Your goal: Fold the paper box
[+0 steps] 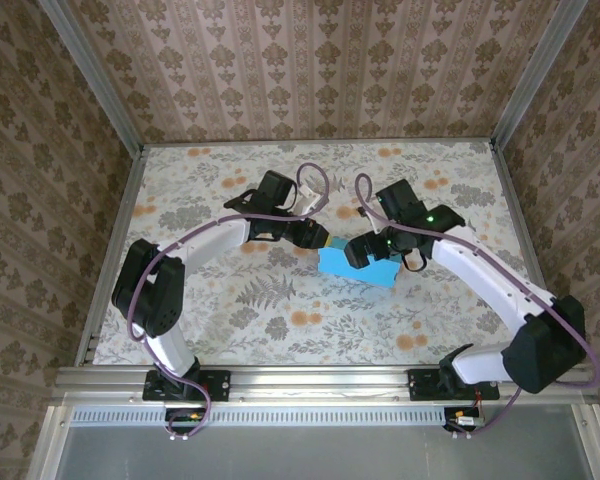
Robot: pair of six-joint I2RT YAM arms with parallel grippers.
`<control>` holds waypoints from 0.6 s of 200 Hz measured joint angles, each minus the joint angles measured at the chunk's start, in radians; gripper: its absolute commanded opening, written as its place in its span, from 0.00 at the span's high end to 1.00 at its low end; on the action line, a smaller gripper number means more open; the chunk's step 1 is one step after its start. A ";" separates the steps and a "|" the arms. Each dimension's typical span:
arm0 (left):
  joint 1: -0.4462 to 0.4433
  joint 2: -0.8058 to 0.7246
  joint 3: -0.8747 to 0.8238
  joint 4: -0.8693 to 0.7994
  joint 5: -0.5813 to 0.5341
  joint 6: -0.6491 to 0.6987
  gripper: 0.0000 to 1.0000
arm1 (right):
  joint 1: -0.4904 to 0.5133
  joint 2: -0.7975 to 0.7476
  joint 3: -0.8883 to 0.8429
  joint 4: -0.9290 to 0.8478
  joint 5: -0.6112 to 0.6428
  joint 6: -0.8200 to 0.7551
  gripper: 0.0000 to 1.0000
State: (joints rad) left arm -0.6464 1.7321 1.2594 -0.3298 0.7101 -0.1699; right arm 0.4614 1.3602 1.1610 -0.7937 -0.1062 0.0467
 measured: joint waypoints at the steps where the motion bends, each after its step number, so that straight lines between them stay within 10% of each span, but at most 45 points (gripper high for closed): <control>1: 0.000 0.000 0.000 0.001 0.000 0.000 0.70 | 0.000 0.004 0.000 0.000 0.003 -0.003 0.00; 92: 0.105 -0.195 -0.124 0.190 0.078 -0.161 0.01 | 0.036 0.160 0.022 -0.027 -0.006 -0.080 0.15; 120: 0.131 -0.305 -0.208 0.237 0.079 -0.190 0.00 | 0.069 0.161 0.022 -0.026 -0.001 -0.073 0.25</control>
State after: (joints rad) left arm -0.5156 1.4269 1.0519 -0.0933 0.7895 -0.3599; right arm 0.5304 1.5215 1.1831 -0.8200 -0.1070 -0.0261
